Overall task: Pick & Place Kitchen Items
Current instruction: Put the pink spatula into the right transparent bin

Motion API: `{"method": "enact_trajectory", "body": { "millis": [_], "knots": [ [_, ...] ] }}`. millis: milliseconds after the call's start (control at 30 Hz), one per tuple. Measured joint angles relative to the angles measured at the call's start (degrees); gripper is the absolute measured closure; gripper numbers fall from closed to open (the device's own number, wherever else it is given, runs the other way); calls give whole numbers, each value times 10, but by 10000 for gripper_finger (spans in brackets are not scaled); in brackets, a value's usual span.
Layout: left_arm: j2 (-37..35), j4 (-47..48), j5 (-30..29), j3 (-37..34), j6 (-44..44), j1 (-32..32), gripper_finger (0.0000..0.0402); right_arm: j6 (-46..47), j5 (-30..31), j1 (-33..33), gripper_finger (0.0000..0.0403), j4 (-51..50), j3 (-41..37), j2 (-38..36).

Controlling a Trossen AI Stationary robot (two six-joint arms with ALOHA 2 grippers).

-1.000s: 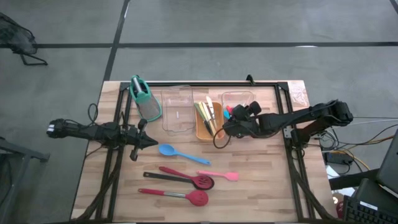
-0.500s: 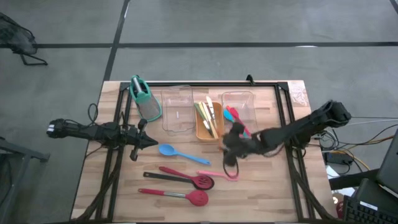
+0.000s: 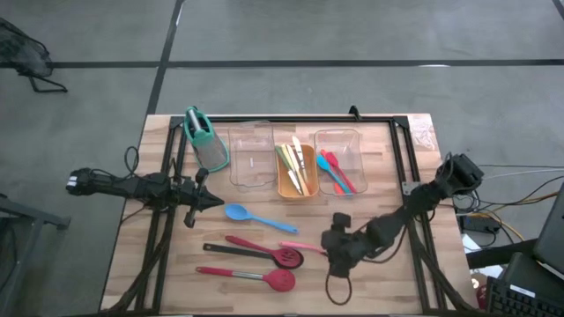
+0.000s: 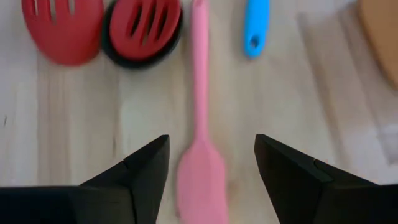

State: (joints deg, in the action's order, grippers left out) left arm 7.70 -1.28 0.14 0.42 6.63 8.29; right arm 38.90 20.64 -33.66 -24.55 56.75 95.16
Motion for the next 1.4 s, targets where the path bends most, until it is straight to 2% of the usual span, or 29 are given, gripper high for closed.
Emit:
{"method": "enact_trajectory", "body": {
  "millis": [333,600,733,1133,1400],
  "knots": [
    [0,0,0,0,0,0,390,49,-33,-10,122,-5,0,59],
    [0,0,0,0,0,0,390,53,-43,-10,116,-4,1,95],
    [0,0,0,0,0,0,390,53,-42,-10,139,-3,2,103],
    [0,0,0,0,0,0,390,52,-42,-10,253,-2,2,104],
    [0,0,0,0,0,0,390,61,-39,-10,311,-7,0,101]
  ]
}}
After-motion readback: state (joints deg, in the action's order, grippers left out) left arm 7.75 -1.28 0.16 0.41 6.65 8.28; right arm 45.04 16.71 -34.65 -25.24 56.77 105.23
